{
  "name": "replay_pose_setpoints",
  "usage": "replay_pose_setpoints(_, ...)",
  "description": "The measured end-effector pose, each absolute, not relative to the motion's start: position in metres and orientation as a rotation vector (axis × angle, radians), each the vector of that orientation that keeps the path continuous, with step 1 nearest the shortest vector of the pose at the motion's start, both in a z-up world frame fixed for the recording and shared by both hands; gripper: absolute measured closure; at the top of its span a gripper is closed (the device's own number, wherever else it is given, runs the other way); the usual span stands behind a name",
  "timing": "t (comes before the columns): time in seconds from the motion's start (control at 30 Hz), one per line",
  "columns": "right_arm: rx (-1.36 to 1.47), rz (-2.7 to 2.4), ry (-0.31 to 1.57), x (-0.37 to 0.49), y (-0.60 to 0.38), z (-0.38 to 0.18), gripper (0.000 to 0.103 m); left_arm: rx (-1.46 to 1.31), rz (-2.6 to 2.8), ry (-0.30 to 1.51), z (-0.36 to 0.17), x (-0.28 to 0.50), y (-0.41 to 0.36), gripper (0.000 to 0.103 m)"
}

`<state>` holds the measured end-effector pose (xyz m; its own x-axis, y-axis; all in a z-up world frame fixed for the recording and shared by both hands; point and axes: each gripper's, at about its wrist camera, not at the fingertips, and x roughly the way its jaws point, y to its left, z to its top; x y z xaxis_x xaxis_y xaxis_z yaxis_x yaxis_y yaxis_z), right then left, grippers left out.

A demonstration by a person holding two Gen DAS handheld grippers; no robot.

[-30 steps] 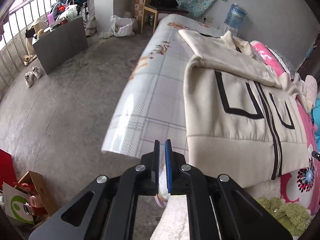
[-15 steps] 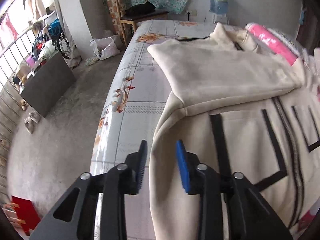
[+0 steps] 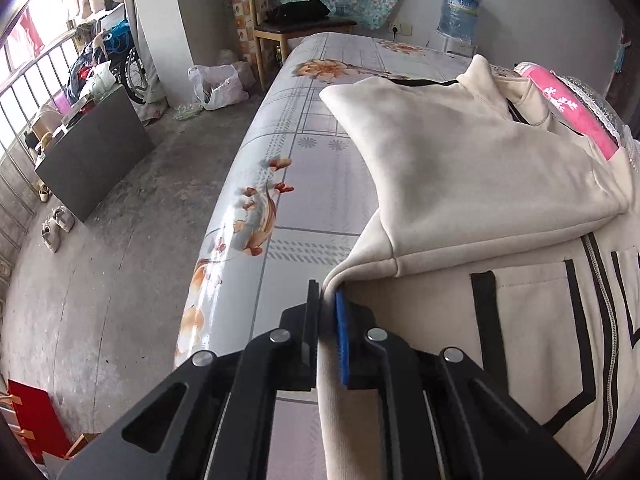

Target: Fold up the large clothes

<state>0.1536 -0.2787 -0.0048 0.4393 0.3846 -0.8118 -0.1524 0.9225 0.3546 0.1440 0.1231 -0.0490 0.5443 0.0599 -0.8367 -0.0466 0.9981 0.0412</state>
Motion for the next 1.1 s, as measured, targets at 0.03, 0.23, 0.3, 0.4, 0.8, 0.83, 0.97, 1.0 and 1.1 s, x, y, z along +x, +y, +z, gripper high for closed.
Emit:
replay_pose_setpoints(0.03,0.253,0.335,1.068,0.158,-0.281,-0.005,0.056,0.019,0.066,0.995,-0.048,0.143,0.123,0.089)
replay_pose_setpoints(0.23,0.296,0.299,1.014,0.198,-0.297,0.007,0.056,-0.073,0.038,0.976,-0.031,0.129,0.141,0.070)
replay_pose_setpoints(0.3,0.282,0.274,0.994,0.219,-0.301,0.009,0.056,-0.095,0.042,0.958,-0.023,0.122,0.144,0.070)
replay_pose_setpoints(0.4,0.234,0.209,0.990,0.254,-0.304,0.004,0.056,-0.084,0.085,0.930,-0.014,0.113,0.148,0.070)
replay_pose_setpoints(0.8,0.111,0.096,1.024,0.276,-0.307,-0.033,0.101,-0.107,-0.020,0.877,0.018,0.145,0.103,0.070)
replay_pose_setpoints(0.83,0.096,0.089,1.027,0.275,-0.307,-0.036,0.101,-0.104,-0.039,0.872,0.017,0.153,0.094,0.070)
replay_pose_setpoints(0.97,0.083,0.064,1.032,0.280,-0.303,-0.039,0.100,-0.118,-0.100,0.887,0.005,0.189,0.064,0.070)
replay_pose_setpoints(1.0,0.086,0.061,1.037,0.280,-0.303,-0.037,0.099,-0.113,-0.109,0.890,0.001,0.199,0.057,0.069)
replay_pose_setpoints(1.1,0.081,0.073,0.996,0.277,-0.300,-0.018,0.095,-0.094,-0.109,0.921,-0.013,0.225,0.042,0.066)
